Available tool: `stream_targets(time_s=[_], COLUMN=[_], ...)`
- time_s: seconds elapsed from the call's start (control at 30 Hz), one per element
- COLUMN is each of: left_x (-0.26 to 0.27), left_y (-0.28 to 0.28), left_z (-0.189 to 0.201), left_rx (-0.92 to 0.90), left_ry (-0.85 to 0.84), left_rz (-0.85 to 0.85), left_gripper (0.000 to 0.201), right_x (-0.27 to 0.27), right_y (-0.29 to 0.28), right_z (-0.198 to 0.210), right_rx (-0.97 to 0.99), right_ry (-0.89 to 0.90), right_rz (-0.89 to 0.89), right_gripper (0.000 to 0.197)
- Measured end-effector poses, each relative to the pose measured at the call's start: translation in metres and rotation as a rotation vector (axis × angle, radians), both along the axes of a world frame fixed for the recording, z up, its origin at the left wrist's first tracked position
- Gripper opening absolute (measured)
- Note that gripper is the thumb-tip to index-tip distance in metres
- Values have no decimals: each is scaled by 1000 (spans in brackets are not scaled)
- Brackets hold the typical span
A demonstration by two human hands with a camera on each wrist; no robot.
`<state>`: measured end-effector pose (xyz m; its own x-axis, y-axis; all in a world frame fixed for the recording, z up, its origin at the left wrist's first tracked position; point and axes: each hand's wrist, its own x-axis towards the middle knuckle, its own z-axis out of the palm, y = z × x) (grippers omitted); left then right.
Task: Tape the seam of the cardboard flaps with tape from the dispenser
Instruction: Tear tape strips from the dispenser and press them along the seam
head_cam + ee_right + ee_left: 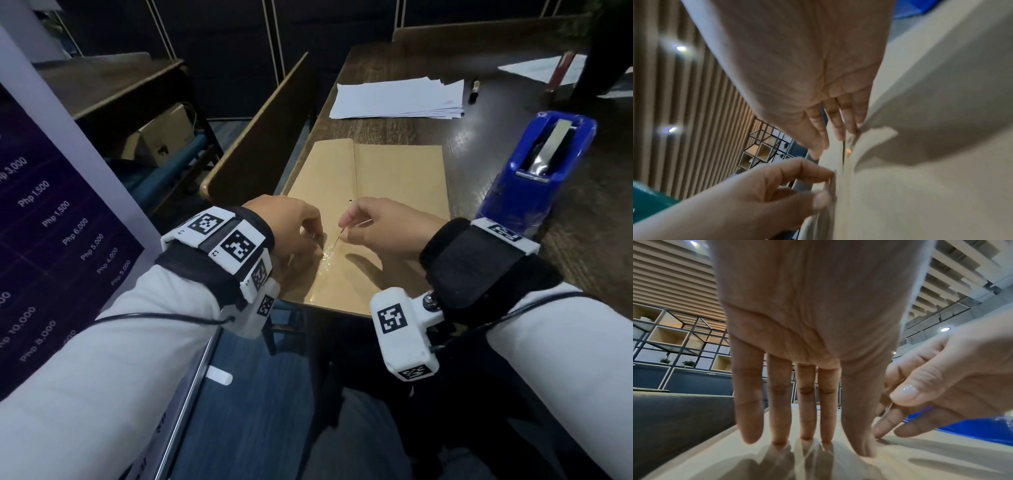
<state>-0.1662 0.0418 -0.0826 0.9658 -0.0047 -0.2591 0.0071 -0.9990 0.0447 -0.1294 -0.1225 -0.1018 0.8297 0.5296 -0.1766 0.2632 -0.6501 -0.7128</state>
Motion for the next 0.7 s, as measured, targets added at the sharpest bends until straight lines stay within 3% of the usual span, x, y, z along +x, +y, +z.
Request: stream_targets(time_s=[0.1, 0.23, 0.37, 0.7], left_x=[1, 4, 5, 6], left_y=[1, 2, 1, 2], left_z=[2, 2, 3, 2], left_rx=[-37, -46, -63, -59], left_ry=[17, 33, 57, 46], left_rz=[21, 26, 63, 55], left_gripper=[31, 36, 44, 50], right_x=[6, 21, 30, 43], right_y=[0, 16, 29, 43], right_z=[15, 18, 16, 9], right_rx=[-132, -394, -599, -740], right_ry=[-65, -25, -58, -84], right_rz=[14, 64, 129, 167], right_gripper=[32, 53, 62, 73])
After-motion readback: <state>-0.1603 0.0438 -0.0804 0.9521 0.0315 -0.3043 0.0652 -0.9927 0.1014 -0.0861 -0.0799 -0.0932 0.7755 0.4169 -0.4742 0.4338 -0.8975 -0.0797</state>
